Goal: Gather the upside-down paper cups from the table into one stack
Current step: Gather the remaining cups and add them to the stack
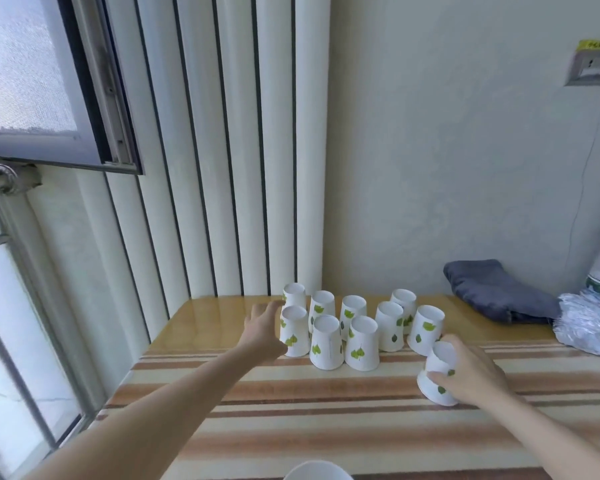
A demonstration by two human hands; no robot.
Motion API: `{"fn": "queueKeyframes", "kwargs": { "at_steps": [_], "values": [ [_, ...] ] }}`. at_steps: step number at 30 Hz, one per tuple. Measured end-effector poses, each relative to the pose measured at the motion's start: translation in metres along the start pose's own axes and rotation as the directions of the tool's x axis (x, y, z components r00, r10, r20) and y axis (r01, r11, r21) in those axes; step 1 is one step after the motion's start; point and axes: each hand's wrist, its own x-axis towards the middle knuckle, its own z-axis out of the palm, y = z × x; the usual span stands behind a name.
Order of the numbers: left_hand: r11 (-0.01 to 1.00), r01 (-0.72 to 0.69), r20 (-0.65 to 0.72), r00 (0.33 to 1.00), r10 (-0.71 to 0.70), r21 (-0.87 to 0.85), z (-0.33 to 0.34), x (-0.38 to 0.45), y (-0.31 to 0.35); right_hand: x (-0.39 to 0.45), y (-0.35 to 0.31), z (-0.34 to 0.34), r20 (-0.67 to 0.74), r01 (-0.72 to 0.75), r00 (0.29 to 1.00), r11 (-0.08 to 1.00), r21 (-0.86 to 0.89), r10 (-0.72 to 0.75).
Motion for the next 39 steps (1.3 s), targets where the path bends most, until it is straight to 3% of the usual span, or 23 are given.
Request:
{"fn": "queueKeyframes", "kwargs": {
  "at_steps": [3, 5, 6, 8, 10, 12, 15, 17, 19, 20, 22, 23, 26, 28, 31, 34, 37, 39],
  "values": [
    [0.976, -0.098, 0.066, 0.994, 0.086, 0.195, 0.003, 0.022, 0.005, -0.006, 0.0, -0.007, -0.063, -0.013, 0.998, 0.998, 0.064, 0.017],
    [0.951, -0.126, 0.124, 0.988, 0.094, 0.284, 0.006, 0.033, 0.01, -0.015, -0.003, -0.012, -0.037, -0.073, 0.996, 0.96, 0.271, 0.086],
    [0.937, -0.138, 0.148, 0.984, 0.095, 0.32, 0.007, 0.038, 0.013, -0.022, -0.006, -0.013, 0.036, -0.137, 0.99, 0.878, 0.459, 0.135],
    [0.904, -0.17, 0.176, 0.979, 0.108, 0.393, 0.012, 0.046, 0.016, -0.037, -0.012, -0.014, 0.256, -0.286, 0.957, 0.574, 0.768, 0.134],
    [0.885, -0.174, 0.17, 0.979, 0.109, 0.432, 0.015, 0.05, 0.019, -0.052, -0.019, -0.014, 0.403, -0.4, 0.913, 0.314, 0.861, 0.059],
    [0.898, -0.132, 0.094, 0.99, 0.102, 0.42, 0.016, 0.045, 0.016, -0.064, -0.025, -0.011, 0.485, -0.479, 0.875, 0.157, 0.864, 0.0],
    [0.94, -0.016, -0.073, 0.996, 0.043, 0.342, 0.005, 0.023, 0.006, -0.077, -0.035, -0.01, 0.5, -0.499, 0.865, 0.022, 0.866, -0.055],
    [0.976, 0.09, -0.155, 0.986, -0.059, 0.2, -0.012, 0.006, -0.004, -0.087, -0.044, -0.014, 0.487, -0.491, 0.869, -0.029, 0.871, -0.089],
    [0.962, 0.254, -0.158, 0.951, -0.267, -0.099, -0.035, -0.016, -0.015, -0.099, -0.052, -0.02, 0.473, -0.483, 0.873, -0.068, 0.873, -0.121],
    [0.892, 0.322, -0.098, 0.925, -0.368, -0.317, -0.046, -0.026, -0.021, -0.106, -0.057, -0.023, 0.462, -0.475, 0.876, -0.08, 0.876, -0.138],
    [0.596, 0.364, 0.084, 0.892, -0.444, -0.716, -0.065, -0.053, -0.028, -0.122, -0.067, -0.029, 0.441, -0.46, 0.88, -0.088, 0.883, -0.177],
    [0.423, 0.366, 0.174, 0.888, -0.426, -0.829, -0.073, -0.07, -0.026, -0.13, -0.072, -0.032, 0.432, -0.455, 0.879, -0.084, 0.886, -0.201],
    [0.01, 0.333, 0.314, 0.899, -0.306, -0.943, -0.092, -0.124, -0.014, -0.156, -0.085, -0.039, 0.372, -0.393, 0.896, -0.039, 0.919, -0.243],
    [-0.148, 0.316, 0.344, 0.908, -0.24, -0.937, -0.099, -0.156, -0.01, -0.175, -0.092, -0.046, 0.262, -0.27, 0.938, -0.005, 0.963, -0.228],
    [-0.257, 0.346, 0.381, 0.919, -0.101, -0.902, -0.102, -0.191, -0.007, -0.203, -0.094, -0.058, 0.041, -0.016, 0.981, 0.126, 0.992, -0.192],
    [-0.309, 0.354, 0.374, 0.927, -0.008, -0.883, -0.102, -0.215, -0.005, -0.237, -0.097, -0.069, -0.191, 0.267, 0.951, 0.335, 0.904, -0.241],
    [-0.231, 0.34, 0.328, 0.941, 0.086, -0.912, -0.102, -0.233, 0.002, -0.269, -0.1, -0.067, -0.322, 0.488, 0.864, 0.488, 0.723, -0.386],
    [-0.14, 0.314, 0.293, 0.945, 0.147, -0.939, -0.105, -0.242, 0.008, -0.28, -0.101, -0.059, -0.322, 0.524, 0.844, 0.537, 0.661, -0.428]
  ]
}}
